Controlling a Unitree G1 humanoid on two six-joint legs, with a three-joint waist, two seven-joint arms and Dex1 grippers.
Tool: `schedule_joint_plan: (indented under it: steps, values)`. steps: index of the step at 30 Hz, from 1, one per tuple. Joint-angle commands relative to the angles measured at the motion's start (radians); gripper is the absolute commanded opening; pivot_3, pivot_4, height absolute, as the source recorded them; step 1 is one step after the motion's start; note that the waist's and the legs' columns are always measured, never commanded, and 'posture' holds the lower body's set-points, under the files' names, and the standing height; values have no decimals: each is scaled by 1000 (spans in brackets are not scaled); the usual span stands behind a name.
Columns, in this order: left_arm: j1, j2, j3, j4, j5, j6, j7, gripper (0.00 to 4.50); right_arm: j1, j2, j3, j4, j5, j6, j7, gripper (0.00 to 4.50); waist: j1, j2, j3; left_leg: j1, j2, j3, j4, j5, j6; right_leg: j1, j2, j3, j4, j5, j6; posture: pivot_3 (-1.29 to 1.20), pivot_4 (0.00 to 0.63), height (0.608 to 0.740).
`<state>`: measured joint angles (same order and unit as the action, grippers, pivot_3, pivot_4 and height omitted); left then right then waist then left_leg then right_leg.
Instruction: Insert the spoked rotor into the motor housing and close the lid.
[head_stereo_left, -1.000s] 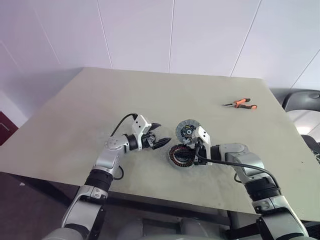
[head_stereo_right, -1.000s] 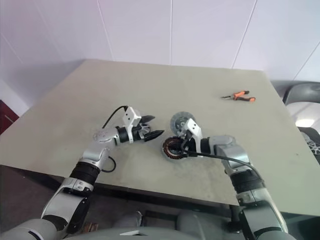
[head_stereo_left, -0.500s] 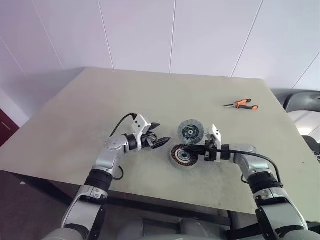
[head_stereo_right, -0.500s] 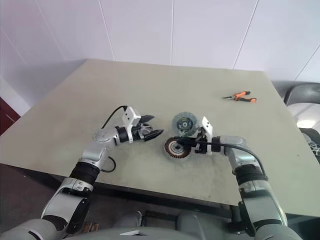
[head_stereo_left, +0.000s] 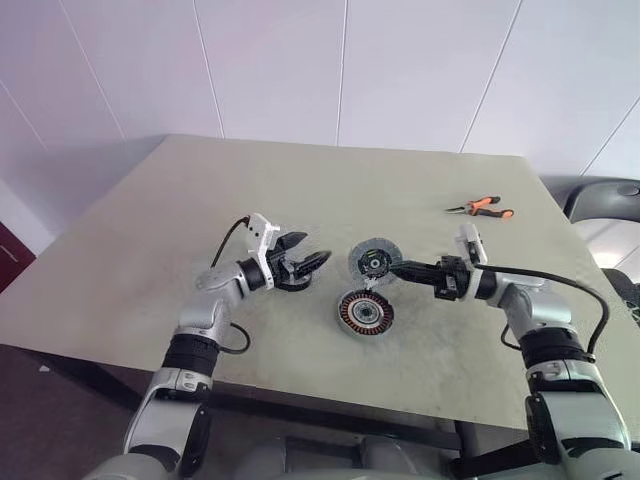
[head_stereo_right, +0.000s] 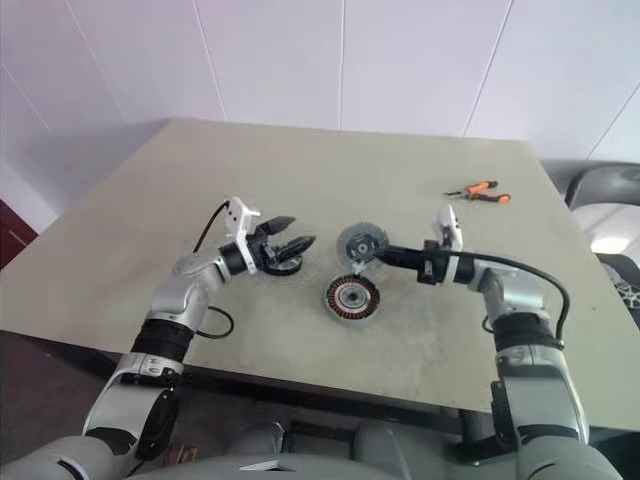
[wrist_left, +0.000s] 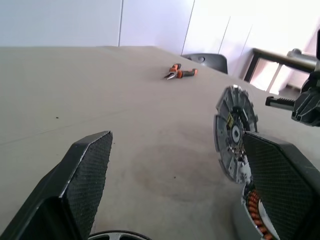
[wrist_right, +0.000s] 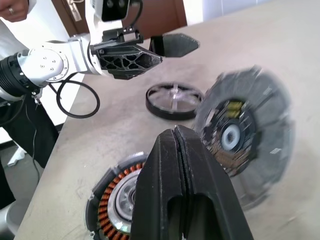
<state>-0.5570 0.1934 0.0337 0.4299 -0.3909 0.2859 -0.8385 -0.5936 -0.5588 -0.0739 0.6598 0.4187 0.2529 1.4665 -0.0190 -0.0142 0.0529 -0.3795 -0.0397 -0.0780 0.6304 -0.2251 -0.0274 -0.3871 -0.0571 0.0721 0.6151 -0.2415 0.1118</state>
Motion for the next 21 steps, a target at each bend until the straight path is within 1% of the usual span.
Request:
schedule_joint_plan:
  steps: [1, 6, 9, 12, 15, 16, 18, 21]
  values:
    - [-57, 0, 90, 29, -96, 112, 30, 4388, -58, -29, -54, 50, 15, -34, 6, 27, 0, 0, 0, 0, 0, 0, 0, 0, 0, 0, 0, 0, 0, 0, 0, 0, 0, 740]
    - [-78, -7, 160, 102, -164, 230, 41, 4388, -105, -61, -68, 148, -4, -65, 45, 27, -3, 0, 0, 0, 0, 0, 0, 0, 0, 0, 0, 0, 0, 0, 0, 0, 0, 740]
    - [-83, -26, 218, 104, -243, 319, 50, 4388, -129, -72, -62, 206, -21, -91, 67, 27, -3, 0, 0, -1, 0, 0, 0, 0, 0, -1, 0, 0, 0, 0, 0, 0, 0, 740]
    - [-82, -41, 254, 75, -304, 400, 66, 4388, -120, -54, -51, 116, -14, -42, 49, 27, -3, 0, 0, -1, 0, 0, -1, 0, 0, -1, 0, 0, 0, 0, 0, 0, 0, 740]
    - [-88, -61, 297, 27, -372, 434, 82, 4388, -117, -51, -49, 90, -16, -23, 42, 27, -4, 0, 0, -1, 0, 0, 0, 0, 0, -1, 0, 0, 0, 0, 0, 0, 0, 740]
    - [-99, -65, 330, 11, -403, 449, 117, 4388, -115, -51, -50, 87, -18, -20, 41, 27, -4, 0, 0, -1, 0, 0, 0, 0, 0, -1, 0, 0, 0, 0, 0, 0, 0, 740]
    - [-126, -52, 378, 14, -439, 469, 168, 4388, -112, -53, -51, 81, -19, -16, 40, 27, -3, -1, 1, -1, 0, 0, 0, 0, 0, -1, 0, 0, 0, 0, 0, 0, 0, 740]
    - [-154, -23, 407, 47, -452, 479, 190, 4388, -112, -56, -52, 82, -21, -15, 40, 27, -6, 0, 1, -1, 0, 0, 0, 0, 0, -1, 0, 0, 0, 0, 0, 0, 0, 740]
